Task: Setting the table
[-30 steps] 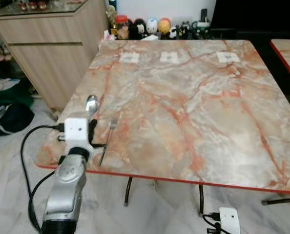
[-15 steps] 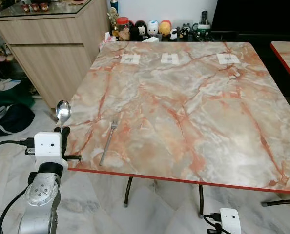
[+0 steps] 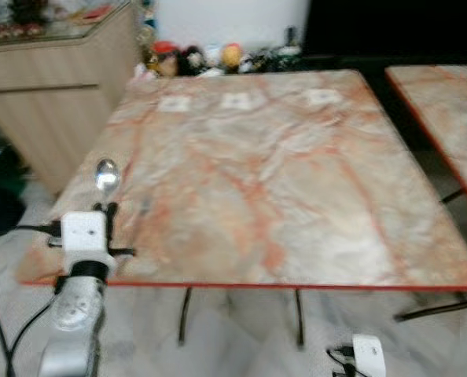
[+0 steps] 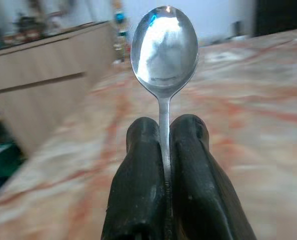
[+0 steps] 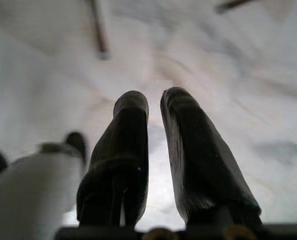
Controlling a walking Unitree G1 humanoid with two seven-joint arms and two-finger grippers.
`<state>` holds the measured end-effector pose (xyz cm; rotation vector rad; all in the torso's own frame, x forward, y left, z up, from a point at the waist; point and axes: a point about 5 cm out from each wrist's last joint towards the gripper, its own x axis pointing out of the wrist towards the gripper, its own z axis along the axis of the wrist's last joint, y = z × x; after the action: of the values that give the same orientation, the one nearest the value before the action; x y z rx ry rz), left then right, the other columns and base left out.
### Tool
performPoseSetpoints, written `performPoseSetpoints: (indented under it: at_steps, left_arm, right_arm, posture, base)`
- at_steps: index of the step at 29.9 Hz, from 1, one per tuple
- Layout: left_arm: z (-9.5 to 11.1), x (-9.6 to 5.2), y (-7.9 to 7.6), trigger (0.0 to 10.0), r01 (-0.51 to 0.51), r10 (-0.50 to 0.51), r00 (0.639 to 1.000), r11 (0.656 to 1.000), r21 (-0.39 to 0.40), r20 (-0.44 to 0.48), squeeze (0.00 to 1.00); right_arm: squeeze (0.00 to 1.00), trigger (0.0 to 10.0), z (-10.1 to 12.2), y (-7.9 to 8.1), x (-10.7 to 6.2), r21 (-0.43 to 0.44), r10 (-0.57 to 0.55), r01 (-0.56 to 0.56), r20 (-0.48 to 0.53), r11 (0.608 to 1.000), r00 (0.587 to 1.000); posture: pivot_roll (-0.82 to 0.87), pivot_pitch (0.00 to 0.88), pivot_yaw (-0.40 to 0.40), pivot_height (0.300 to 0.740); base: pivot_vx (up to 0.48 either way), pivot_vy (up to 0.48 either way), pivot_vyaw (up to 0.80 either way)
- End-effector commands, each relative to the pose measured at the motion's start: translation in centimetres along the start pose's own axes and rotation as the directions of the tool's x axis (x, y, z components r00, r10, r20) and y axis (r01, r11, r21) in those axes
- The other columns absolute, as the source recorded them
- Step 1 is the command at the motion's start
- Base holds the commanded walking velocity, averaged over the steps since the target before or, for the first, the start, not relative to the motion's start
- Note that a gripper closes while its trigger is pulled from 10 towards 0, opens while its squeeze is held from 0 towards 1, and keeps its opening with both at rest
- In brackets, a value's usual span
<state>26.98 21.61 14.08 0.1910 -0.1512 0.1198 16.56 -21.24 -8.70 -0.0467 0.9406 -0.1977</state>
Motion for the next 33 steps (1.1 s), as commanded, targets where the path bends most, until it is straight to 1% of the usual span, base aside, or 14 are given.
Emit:
performPoseSetpoints:
  at_steps: [1, 10, 12, 17, 20, 33]
  left_arm:
    - [0.03, 0.00, 0.72, 10.0, -0.025, 0.025, 1.000, 1.000, 0.014, 0.000, 0.00]
    - [0.16, 0.39, 0.69, 10.0, -0.036, 0.036, 0.999, 0.999, 0.004, -0.002, 0.00]
    - [0.25, 0.50, 0.69, 10.0, -0.036, 0.036, 0.999, 0.999, 0.002, 0.000, 0.00]
    - [0.12, 0.54, 0.58, 10.0, -0.037, 0.037, 0.999, 0.999, 0.000, -0.006, 0.00]
    - [0.14, 0.61, 0.54, 10.0, -0.039, 0.039, 0.999, 0.999, -0.001, -0.006, 0.00]
    - [0.23, 0.82, 0.45, 10.0, -0.039, 0.039, 0.999, 0.999, -0.001, -0.004, 0.00]
  right_arm:
    - [0.00, 10.0, 0.08, 0.70, 0.02, -0.003, 0.021, -0.021, 0.000, 1.000, 1.000]
    - [0.00, 10.0, 0.16, 0.84, 0.02, -0.026, 0.036, -0.036, 0.005, 0.999, 0.999]
    - [0.00, 10.0, 0.26, 0.89, 0.04, -0.052, 0.040, -0.040, 0.009, 0.998, 0.999]
    - [0.00, 10.0, -0.03, 0.85, -0.01, -0.041, 0.037, -0.037, -0.004, 0.998, 0.999]
    - [0.00, 10.0, -0.15, 0.70, -0.05, -0.026, 0.029, -0.029, -0.002, 0.999, 1.000]
    - [0.00, 10.0, 0.18, 0.81, 0.04, -0.022, 0.025, -0.025, 0.001, 0.999, 1.000]
  posture:
    - [-0.02, 0.007, 0.023, 0.732]
    - [-0.02, 0.014, 0.029, 0.732]
    - [-0.02, 0.018, 0.029, 0.732]
    - [-0.03, 0.022, 0.029, 0.732]
    - [-0.03, 0.030, 0.026, 0.732]
    - [-0.04, 0.042, 0.032, 0.732]
  base:
    - [0.000, -0.472, 0.00]
    - [0.000, -0.467, 0.00]
    - [0.000, -0.458, 0.80]
    - [0.000, -0.455, 0.80]
    - [0.000, -0.444, 0.00]
    - [0.000, -0.443, 0.00]
